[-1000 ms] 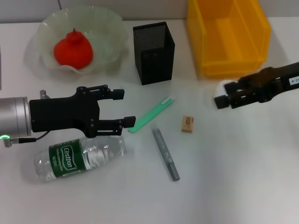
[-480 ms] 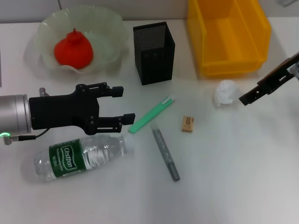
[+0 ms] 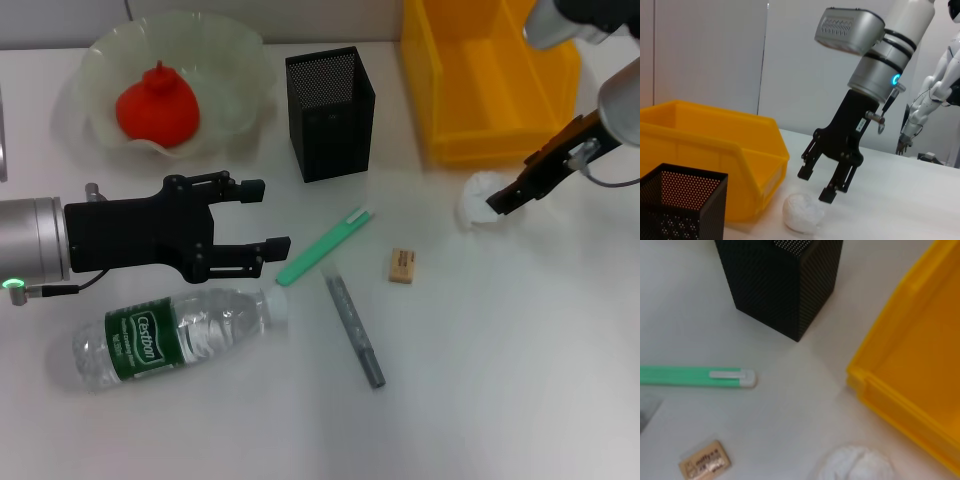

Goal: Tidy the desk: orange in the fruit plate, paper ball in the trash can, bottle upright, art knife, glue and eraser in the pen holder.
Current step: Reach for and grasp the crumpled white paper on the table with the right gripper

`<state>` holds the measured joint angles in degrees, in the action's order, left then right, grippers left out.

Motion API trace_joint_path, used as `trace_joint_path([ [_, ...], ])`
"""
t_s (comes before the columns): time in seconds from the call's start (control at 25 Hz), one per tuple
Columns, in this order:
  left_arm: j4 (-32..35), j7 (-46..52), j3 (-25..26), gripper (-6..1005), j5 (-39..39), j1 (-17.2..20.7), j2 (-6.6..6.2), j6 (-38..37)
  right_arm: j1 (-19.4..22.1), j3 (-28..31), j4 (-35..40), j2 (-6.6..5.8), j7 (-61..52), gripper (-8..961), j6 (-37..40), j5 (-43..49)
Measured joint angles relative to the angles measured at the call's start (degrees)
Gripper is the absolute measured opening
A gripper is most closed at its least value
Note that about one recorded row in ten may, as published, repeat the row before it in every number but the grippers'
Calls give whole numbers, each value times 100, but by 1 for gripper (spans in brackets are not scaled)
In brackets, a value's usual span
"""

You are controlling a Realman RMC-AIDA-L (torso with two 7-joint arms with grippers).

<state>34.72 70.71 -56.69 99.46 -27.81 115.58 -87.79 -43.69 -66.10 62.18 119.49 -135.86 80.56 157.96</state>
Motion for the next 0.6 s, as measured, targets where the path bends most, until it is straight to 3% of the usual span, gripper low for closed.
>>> trace_joint_path([
  [0.36, 0, 45, 0, 805, -9, -20, -1, 10, 47, -555, -518, -11, 36, 776, -795, -219],
  [0.6, 0, 48, 0, 805, -15, -23, -1, 10, 43, -596, -784, -8, 67, 775, -1077, -305],
])
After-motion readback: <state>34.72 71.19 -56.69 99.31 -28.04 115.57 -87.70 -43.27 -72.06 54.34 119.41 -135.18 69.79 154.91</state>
